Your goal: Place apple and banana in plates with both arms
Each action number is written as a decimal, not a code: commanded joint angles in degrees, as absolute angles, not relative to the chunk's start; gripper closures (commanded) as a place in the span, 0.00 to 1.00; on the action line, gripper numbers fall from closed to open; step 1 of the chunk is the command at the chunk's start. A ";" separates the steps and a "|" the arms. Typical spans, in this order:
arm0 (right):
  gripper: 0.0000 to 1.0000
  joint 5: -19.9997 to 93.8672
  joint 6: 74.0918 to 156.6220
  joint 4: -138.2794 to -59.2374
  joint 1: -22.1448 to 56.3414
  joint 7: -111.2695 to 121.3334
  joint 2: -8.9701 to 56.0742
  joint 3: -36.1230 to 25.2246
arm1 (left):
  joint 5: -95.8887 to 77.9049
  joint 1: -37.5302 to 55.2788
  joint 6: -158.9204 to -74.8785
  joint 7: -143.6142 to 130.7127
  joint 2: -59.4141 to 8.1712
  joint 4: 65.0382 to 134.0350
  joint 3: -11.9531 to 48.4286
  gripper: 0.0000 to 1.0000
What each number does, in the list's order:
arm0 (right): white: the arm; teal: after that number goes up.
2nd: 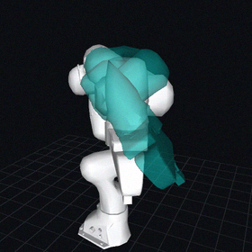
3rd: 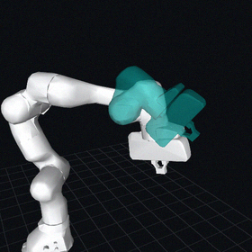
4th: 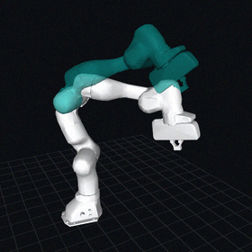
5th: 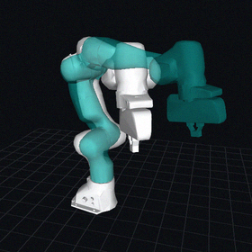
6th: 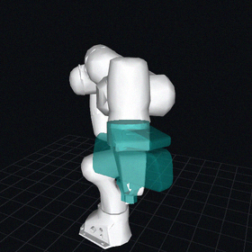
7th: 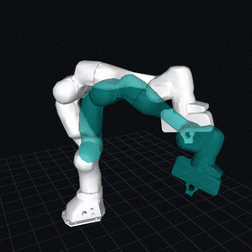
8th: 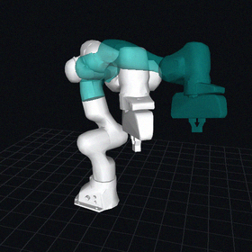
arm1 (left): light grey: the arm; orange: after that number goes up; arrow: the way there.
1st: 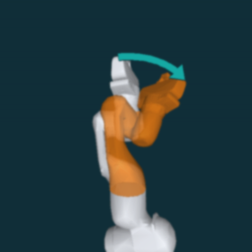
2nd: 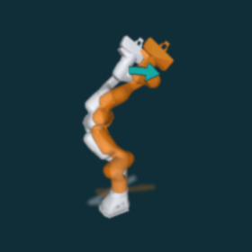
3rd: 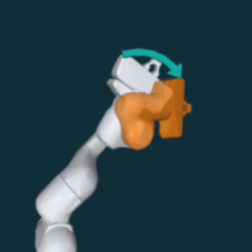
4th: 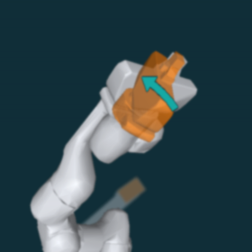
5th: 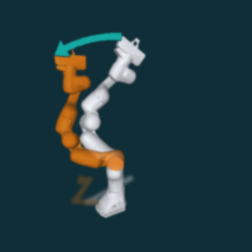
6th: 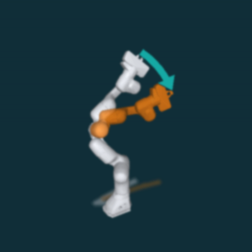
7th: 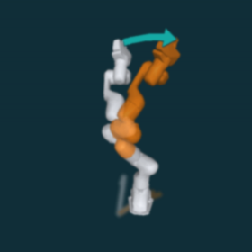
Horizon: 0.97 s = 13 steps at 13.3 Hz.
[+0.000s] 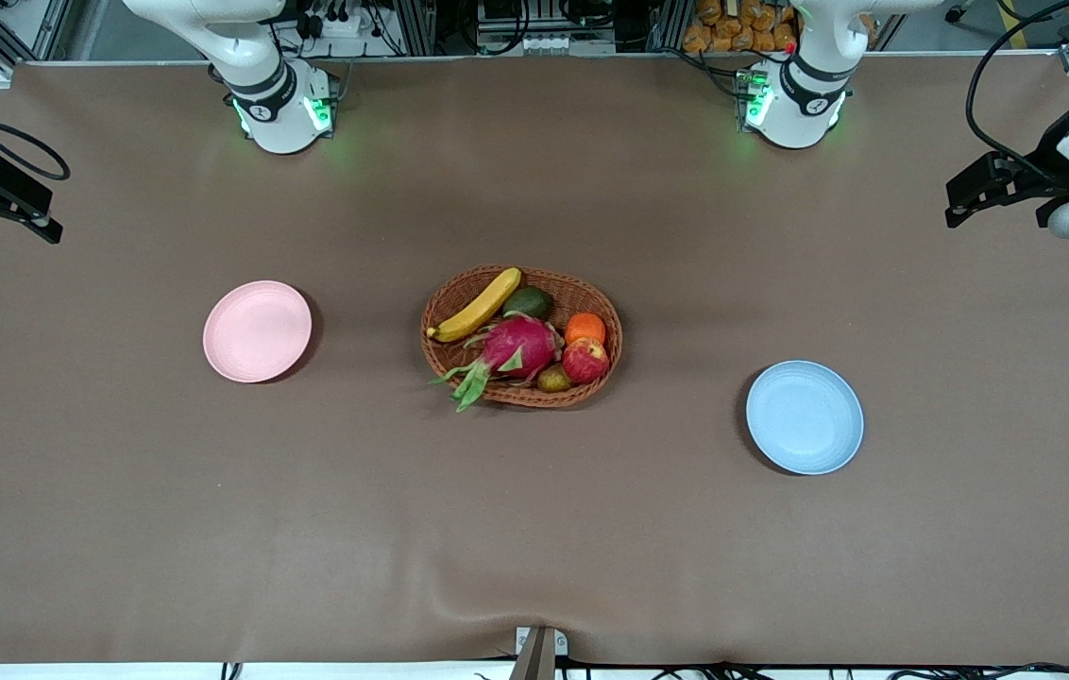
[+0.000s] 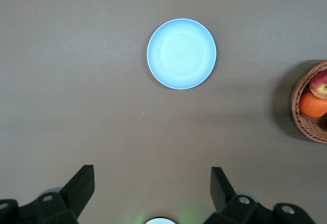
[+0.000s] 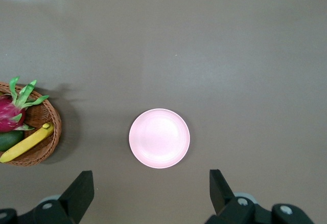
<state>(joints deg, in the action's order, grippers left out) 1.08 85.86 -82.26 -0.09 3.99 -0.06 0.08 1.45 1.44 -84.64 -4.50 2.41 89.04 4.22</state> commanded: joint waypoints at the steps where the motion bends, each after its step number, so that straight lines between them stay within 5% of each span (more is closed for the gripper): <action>1: 0.00 0.79 85.52 -82.18 -1.75 3.34 -0.09 0.88 | 2.72 1.32 -83.32 -4.48 2.46 88.15 3.78 0.00; 13: 0.00 0.79 84.73 -82.18 -1.67 3.34 -0.09 0.97 | 3.08 1.14 -81.74 -4.31 1.84 86.92 3.51 0.00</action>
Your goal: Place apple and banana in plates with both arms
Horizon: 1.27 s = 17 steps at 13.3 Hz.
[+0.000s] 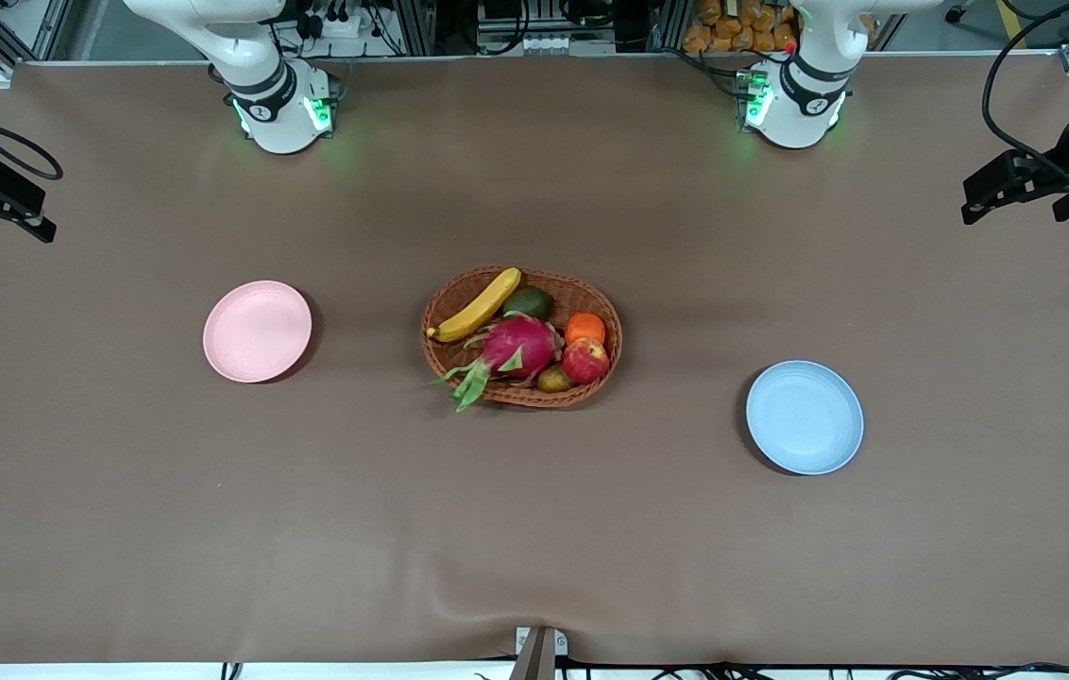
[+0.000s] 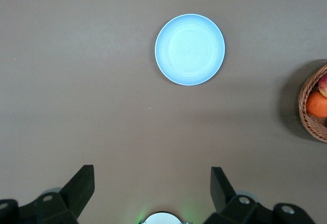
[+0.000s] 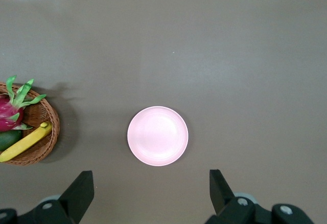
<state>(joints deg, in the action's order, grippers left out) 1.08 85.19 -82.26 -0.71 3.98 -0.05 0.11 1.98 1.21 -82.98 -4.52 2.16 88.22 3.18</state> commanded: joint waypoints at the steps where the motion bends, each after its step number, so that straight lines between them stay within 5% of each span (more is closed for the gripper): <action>1: 0.00 0.79 84.73 -82.18 -1.67 3.34 -0.09 0.97 | 2.99 1.14 -81.74 -3.96 1.85 86.84 3.52 0.00; 17: 0.00 0.88 84.29 -82.18 -1.76 3.34 -0.09 0.97 | 2.02 0.97 -81.83 -3.78 1.41 87.19 3.52 0.00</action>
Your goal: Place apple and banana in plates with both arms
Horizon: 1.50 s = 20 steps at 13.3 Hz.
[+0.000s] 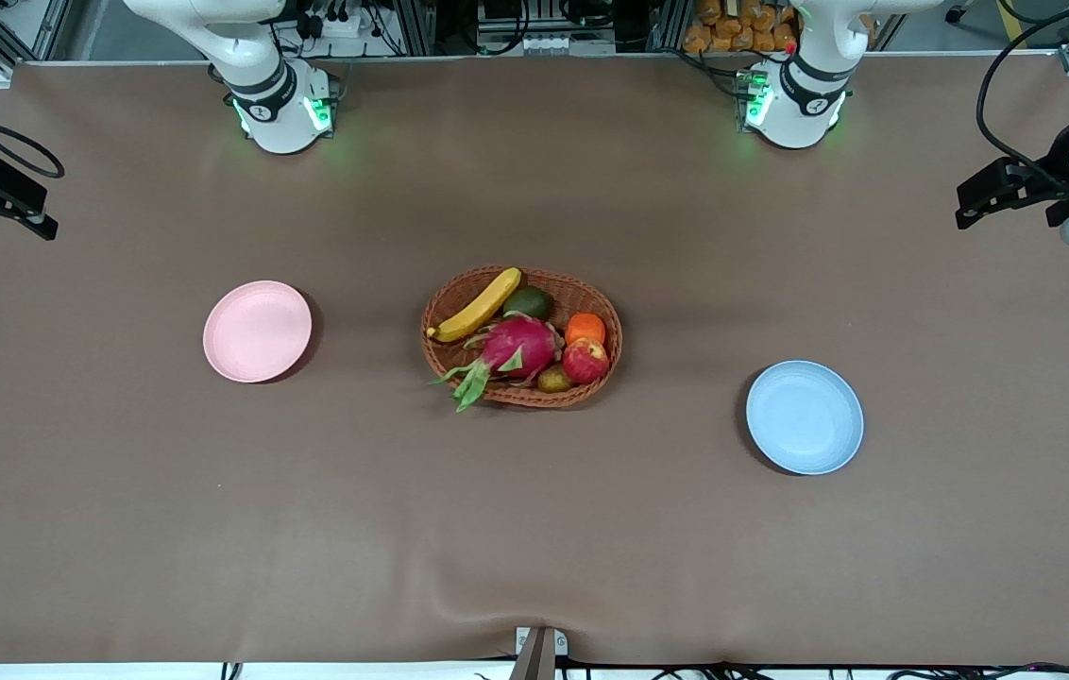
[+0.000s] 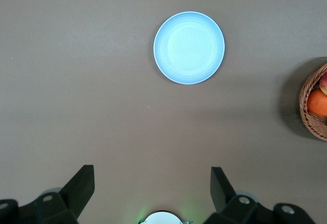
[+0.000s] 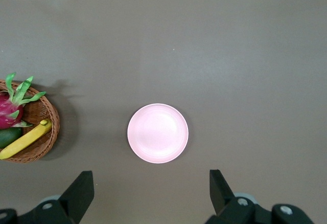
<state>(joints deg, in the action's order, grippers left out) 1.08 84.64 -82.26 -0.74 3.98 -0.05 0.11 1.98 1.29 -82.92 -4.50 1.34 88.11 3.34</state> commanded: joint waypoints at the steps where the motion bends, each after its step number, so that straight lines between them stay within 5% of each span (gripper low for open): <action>1: 0.00 0.88 84.20 -82.18 -1.76 3.34 -0.09 0.97 | 2.02 0.97 -81.83 -3.78 1.41 87.27 3.52 0.00; 20: 0.00 0.88 84.02 -82.18 -1.76 3.25 -0.09 0.97 | 1.67 0.00 -81.83 -3.78 1.67 88.50 3.60 0.00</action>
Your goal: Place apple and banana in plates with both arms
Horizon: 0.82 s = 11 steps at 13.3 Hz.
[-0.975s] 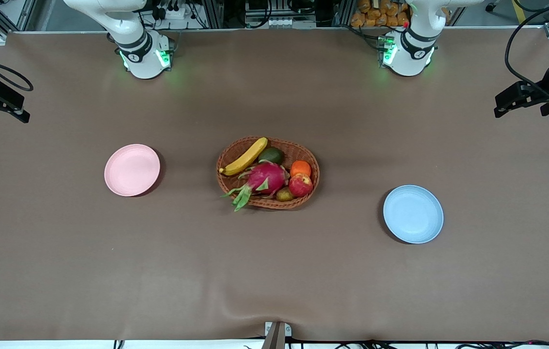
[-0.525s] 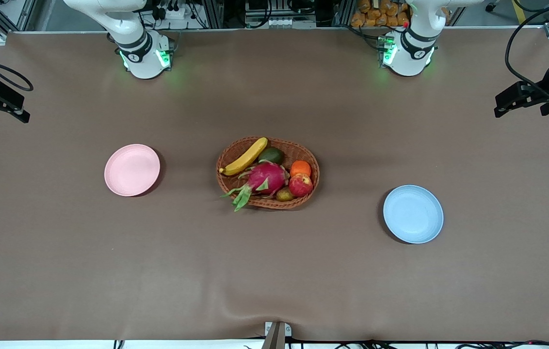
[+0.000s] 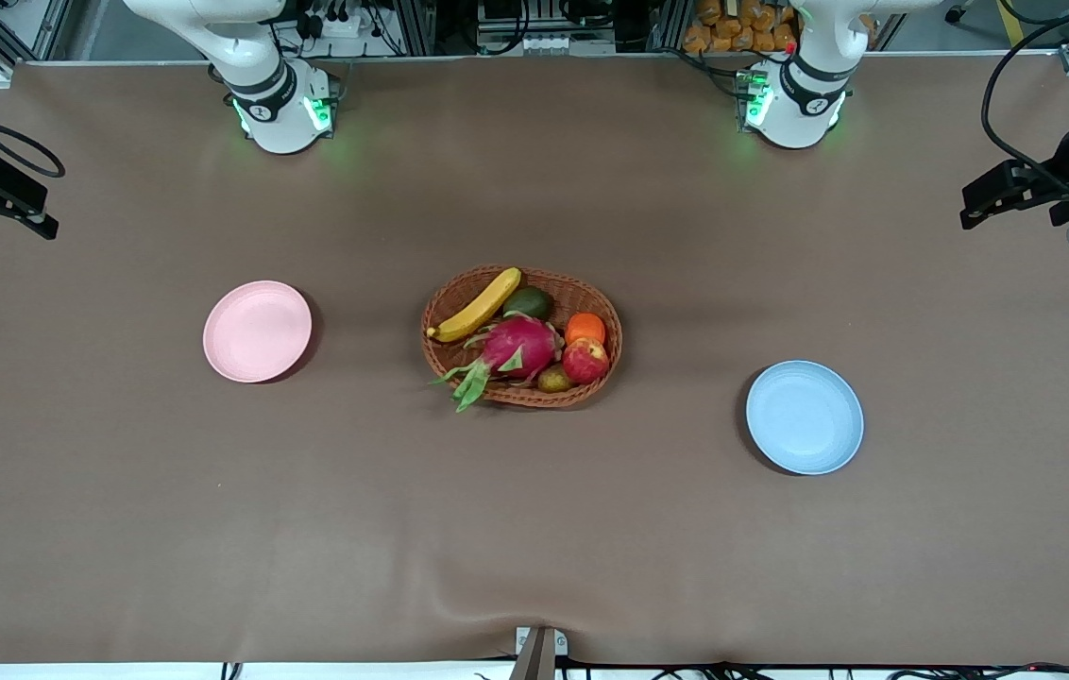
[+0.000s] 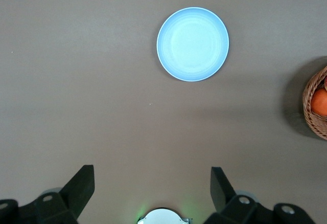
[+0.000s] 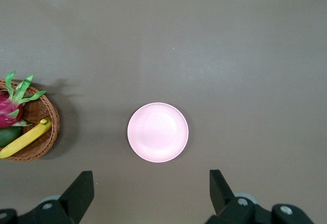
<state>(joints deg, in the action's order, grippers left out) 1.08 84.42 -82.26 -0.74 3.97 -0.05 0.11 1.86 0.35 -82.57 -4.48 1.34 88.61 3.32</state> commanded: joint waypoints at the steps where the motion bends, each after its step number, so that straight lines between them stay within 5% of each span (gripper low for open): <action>1: 0.00 0.88 84.02 -82.18 -1.76 3.34 -0.09 0.97 | 1.67 0.00 -81.83 -3.78 1.67 88.51 3.60 0.00; 11: 0.00 0.88 83.76 -82.18 -1.76 3.25 -0.09 0.97 | 1.58 -0.09 -81.83 -3.69 1.67 89.12 3.60 0.00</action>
